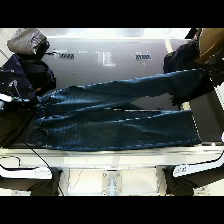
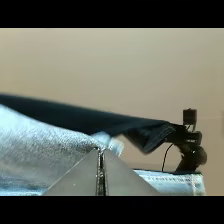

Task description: Fold the clothes and pants, and hang the long-sleeved shirts on hangers.

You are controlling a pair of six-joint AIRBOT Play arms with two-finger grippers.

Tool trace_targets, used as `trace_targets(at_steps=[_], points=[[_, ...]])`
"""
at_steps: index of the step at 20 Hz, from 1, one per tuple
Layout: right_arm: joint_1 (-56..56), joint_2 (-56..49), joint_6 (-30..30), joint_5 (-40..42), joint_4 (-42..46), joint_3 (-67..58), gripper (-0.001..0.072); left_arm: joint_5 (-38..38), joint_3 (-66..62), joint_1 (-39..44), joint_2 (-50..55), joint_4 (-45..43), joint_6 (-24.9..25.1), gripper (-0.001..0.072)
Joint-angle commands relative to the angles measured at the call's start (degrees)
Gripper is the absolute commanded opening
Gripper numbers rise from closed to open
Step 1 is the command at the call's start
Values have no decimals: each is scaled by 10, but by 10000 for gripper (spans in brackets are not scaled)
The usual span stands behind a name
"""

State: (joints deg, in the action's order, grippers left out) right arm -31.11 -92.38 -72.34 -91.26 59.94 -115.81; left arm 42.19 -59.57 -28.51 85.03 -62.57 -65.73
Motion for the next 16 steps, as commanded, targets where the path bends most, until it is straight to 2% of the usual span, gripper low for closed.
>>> trace_targets(at_steps=[1, 5, 9, 11, 16], points=[[-10, 11, -3, 23, 16, 2, 33, -4, 0, -5, -25, -4, -1, 25], [43, -27, -3, 91, 26, 6, 32, 1, 0, -4, -37, -3, -3, 25], [100, -136, -33, -14, 128, 6, 33, 24, 0, -4, -37, -4, -2, 25], [101, -159, -42, -17, 132, 6, 33, 24, 0, -5, -37, -4, -2, 25], [99, -106, -30, -14, 128, 4, 33, 24, 0, -5, -37, -6, -2, 25]])
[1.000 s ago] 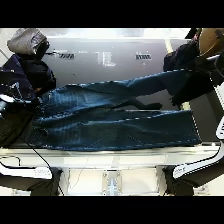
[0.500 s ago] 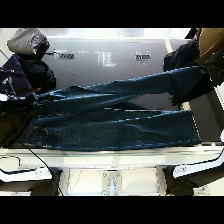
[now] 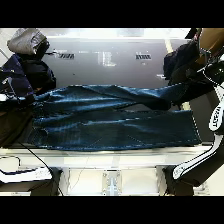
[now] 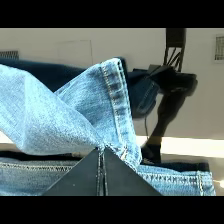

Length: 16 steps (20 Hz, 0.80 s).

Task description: Fold the clothes and pants, and hang the long-sleeved shirts on hangers.

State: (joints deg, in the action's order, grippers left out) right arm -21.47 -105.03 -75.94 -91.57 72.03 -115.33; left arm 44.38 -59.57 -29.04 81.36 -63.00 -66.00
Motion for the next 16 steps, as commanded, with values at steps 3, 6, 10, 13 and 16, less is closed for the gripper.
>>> trace_targets(at_steps=[3, 6, 10, 13, 16], points=[[3, 93, 8, -51, -9, 0, 33, 2, 0, 0, 0, -13, 0, 25], [3, 146, 10, -6, -7, 0, 32, 2, 0, -1, 0, -17, 0, 24], [3, 106, -6, 77, -8, 0, 32, 2, 0, -1, 0, -17, 0, 25], [3, 26, -40, 112, -8, 0, 33, 9, 0, -1, 0, -17, 0, 25], [5, -60, -57, 172, -17, 0, 34, 16, 0, -1, 0, -17, 0, 25]])
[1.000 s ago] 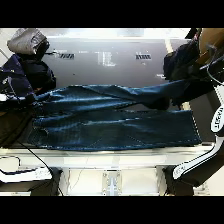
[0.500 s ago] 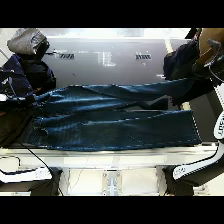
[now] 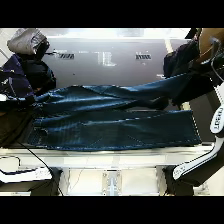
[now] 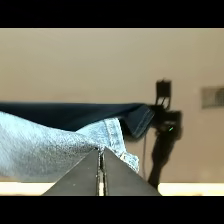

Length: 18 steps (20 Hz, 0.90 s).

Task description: Fold the clothes and pants, and hang the long-sleeved shirts on hangers.

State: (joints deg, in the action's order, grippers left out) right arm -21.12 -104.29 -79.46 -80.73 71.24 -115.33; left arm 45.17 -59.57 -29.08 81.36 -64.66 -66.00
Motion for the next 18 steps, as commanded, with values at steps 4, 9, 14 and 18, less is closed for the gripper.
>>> trace_targets(at_steps=[4, 9, 14, 18], points=[[3, -121, -20, 276, -128, 0, 698, 19, 0, -1, 0, 0, 0, 25], [-16, -96, -18, 159, -50, -17, 685, 29, 0, 0, 0, -5, 0, 25], [-28, -77, 67, -71, -30, 104, 444, 41, 0, 0, 0, -13, 0, 25], [-28, -19, 88, -55, -68, 160, 413, 53, 0, -1, 0, -23, 0, 25]])
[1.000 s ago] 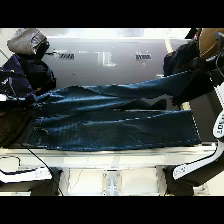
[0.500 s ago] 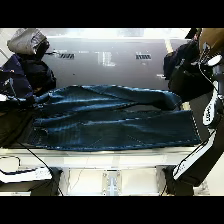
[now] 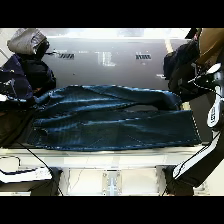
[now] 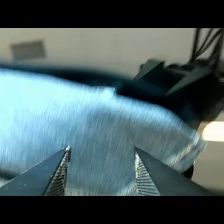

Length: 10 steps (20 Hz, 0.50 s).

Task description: Fold the clothes and pants, and hang the long-sleeved shirts on hangers.

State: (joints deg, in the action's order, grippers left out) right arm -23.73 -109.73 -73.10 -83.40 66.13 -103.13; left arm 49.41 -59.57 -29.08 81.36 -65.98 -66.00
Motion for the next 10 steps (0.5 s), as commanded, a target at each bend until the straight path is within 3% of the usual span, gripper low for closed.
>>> trace_targets(at_steps=[1, 2, 5, 7, 9, 10], points=[[-4, 64, 38, -26, -15, 36, 368, 14, 0, 0, 0, -20, 0, 25], [-9, 102, 50, -23, -14, 35, 327, 17, 0, 0, 0, -29, 0, 25], [-24, 243, 78, -25, -15, 53, 322, 17, 0, -1, 0, -30, 0, 25], [-24, 348, 103, -6, -21, 133, 318, 17, 0, -1, 0, -30, 0, 25], [-25, 451, 125, 97, -9, 292, 318, 17, 0, -1, 0, -30, 0, 25], [-28, 499, 125, 190, -1, 397, 319, 18, 0, -1, 0, -30, 0, 25]])
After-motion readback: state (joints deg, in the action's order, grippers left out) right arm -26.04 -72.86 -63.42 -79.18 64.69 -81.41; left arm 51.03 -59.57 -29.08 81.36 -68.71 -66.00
